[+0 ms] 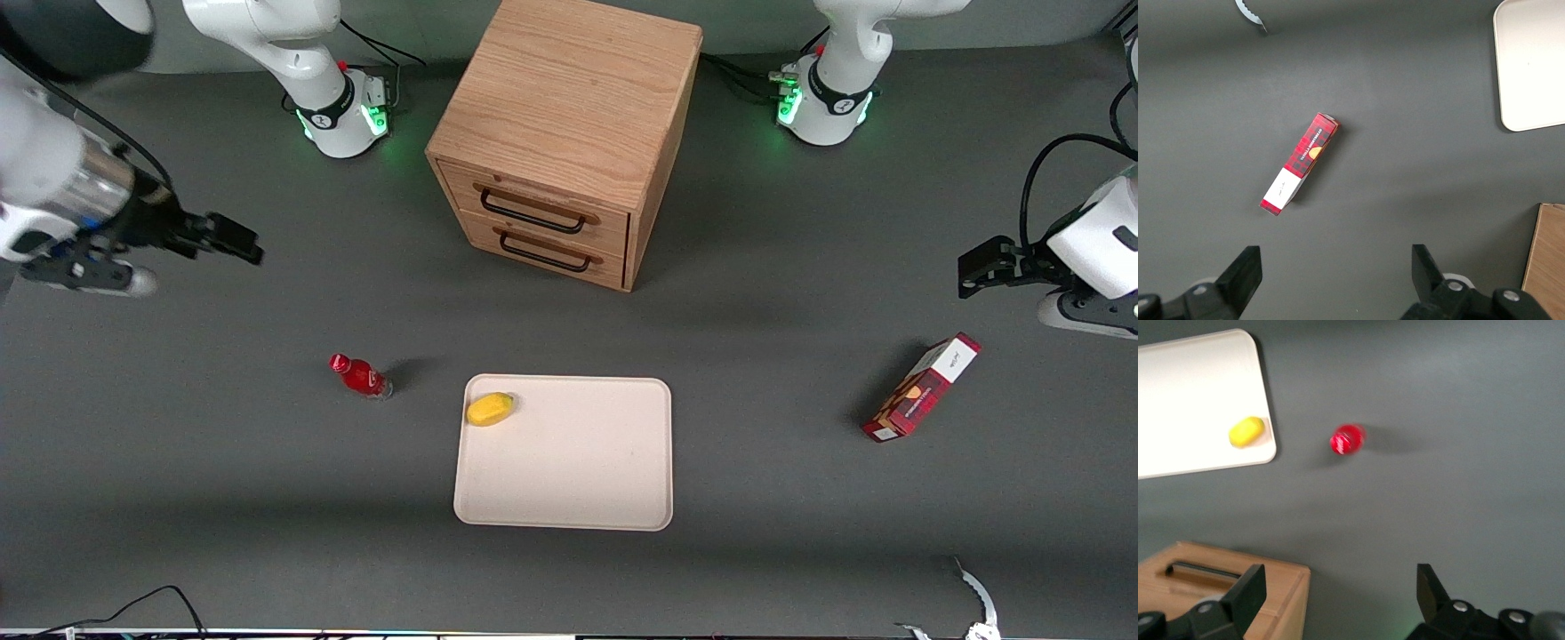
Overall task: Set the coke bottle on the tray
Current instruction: 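Move the right gripper down over the red Coca-Cola bottle's cap end, then close the right gripper on the bottle's cap end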
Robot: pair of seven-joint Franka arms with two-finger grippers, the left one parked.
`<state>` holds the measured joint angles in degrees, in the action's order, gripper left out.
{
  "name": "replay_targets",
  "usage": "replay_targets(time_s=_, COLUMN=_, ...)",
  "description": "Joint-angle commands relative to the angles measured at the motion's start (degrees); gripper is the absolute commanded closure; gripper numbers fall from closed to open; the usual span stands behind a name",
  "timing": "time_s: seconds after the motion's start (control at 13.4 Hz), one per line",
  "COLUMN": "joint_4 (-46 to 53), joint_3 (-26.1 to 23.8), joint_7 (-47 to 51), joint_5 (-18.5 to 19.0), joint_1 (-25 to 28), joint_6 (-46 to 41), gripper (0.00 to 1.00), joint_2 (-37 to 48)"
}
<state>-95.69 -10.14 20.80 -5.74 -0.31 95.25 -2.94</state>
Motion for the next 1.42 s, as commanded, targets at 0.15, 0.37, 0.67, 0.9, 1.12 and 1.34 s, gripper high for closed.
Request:
replay_targets(time_s=0.15, joint_4=-4.8, joint_3=-1.9, joint_7=7.6, joint_5=2.5, joint_1=1.1, joint_6=20.4, gripper=0.0, joint_2=-13.9)
replay_targets(time_s=0.37, joint_4=-13.3, joint_3=-1.9, joint_7=8.7, joint_5=4.8, joint_1=1.1, joint_6=32.2, gripper=0.0, joint_2=-14.8)
replay_targets(time_s=0.67, joint_4=-17.3, joint_3=-1.9, joint_7=8.9, joint_5=5.3, joint_1=1.1, joint_6=34.8, gripper=0.0, joint_2=-14.6)
replay_targets(time_s=0.9, joint_4=-19.2, joint_3=-1.9, joint_7=8.8, joint_5=6.5, joint_1=1.2, joint_6=34.8, gripper=0.19, joint_2=-13.0)
replay_targets(time_s=1.12, joint_4=-19.1, joint_3=-1.9, joint_7=8.8, joint_5=8.0, joint_1=1.2, joint_6=34.7, gripper=0.59, joint_2=-12.8)
replay_targets(time_s=1.34, joint_4=-18.6, joint_3=-2.0, joint_7=8.8, joint_5=9.3, joint_1=1.3, joint_6=34.6, gripper=0.61, joint_2=-12.6)
